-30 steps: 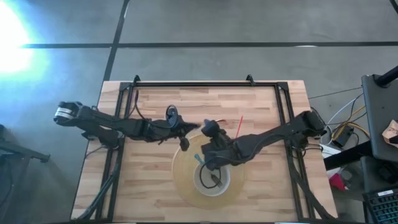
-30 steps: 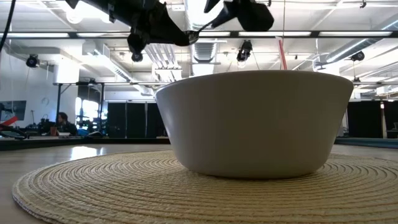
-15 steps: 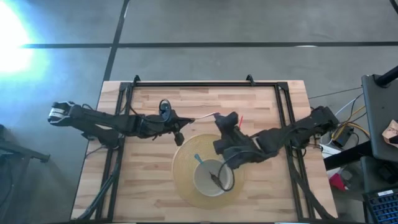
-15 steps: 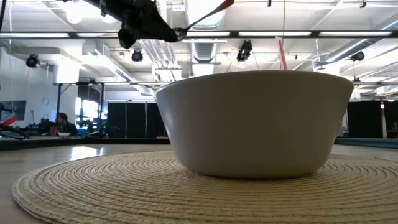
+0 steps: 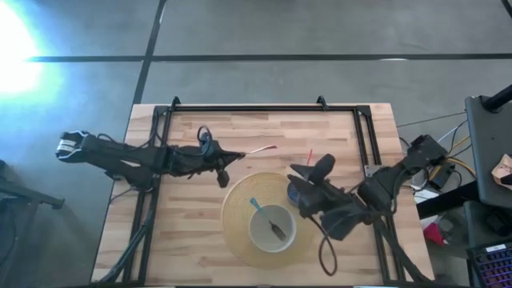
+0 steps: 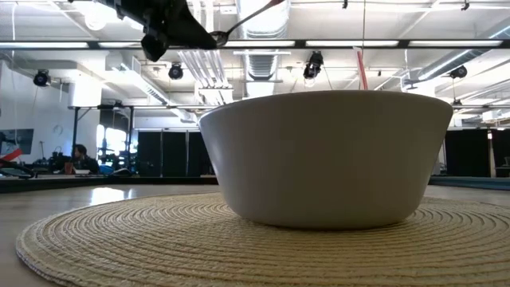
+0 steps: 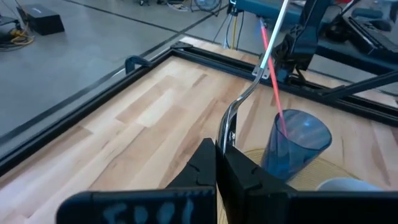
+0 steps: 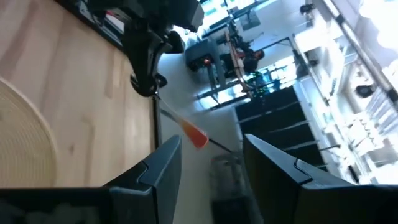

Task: Pick & Place Utensil
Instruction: Put the orange spoon into the white bowl on the brown mat

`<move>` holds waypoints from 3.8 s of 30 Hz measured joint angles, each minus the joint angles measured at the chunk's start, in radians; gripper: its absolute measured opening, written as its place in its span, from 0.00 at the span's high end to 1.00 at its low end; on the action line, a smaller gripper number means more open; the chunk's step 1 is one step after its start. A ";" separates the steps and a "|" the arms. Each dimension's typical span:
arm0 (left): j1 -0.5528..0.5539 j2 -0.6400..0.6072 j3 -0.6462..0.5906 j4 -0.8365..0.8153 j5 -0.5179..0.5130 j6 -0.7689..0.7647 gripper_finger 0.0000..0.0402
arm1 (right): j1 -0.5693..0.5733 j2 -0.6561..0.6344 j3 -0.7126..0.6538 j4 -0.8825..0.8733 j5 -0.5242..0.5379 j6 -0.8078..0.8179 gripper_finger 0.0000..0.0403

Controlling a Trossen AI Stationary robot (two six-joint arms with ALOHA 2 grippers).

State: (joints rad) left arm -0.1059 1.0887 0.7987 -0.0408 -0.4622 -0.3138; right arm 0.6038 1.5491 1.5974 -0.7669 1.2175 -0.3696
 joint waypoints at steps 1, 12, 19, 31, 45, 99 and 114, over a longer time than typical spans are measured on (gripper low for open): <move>0.000 -0.002 -0.015 0.019 0.003 -0.002 1.00 | 0.007 -0.003 0.000 -0.023 -0.001 0.031 0.59; 0.000 -0.005 -0.210 0.428 0.140 0.036 1.00 | 0.011 -0.029 0.000 -0.486 -0.019 0.628 0.59; 0.000 0.012 -0.292 0.613 0.177 0.050 1.00 | 0.011 -0.028 -0.017 -0.517 -0.077 0.764 0.59; 0.000 0.097 -0.314 0.785 0.239 0.058 1.00 | 0.006 -0.026 -0.109 -0.372 -0.097 0.760 0.59; 0.000 0.231 -0.294 0.994 0.314 0.137 1.00 | -0.011 -0.026 -0.136 -0.028 -0.153 0.470 0.59; 0.000 0.269 -0.289 1.088 0.412 0.207 1.00 | -0.199 -0.026 -0.141 0.468 -0.589 0.234 0.95; 0.000 0.269 -0.294 1.087 0.409 0.200 0.92 | -0.199 -0.025 -0.146 0.456 -0.588 0.235 0.97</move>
State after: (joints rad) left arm -0.1062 1.3579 0.5045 1.0466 -0.0528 -0.1139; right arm 0.4046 1.5238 1.4518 -0.3111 0.6294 -0.1351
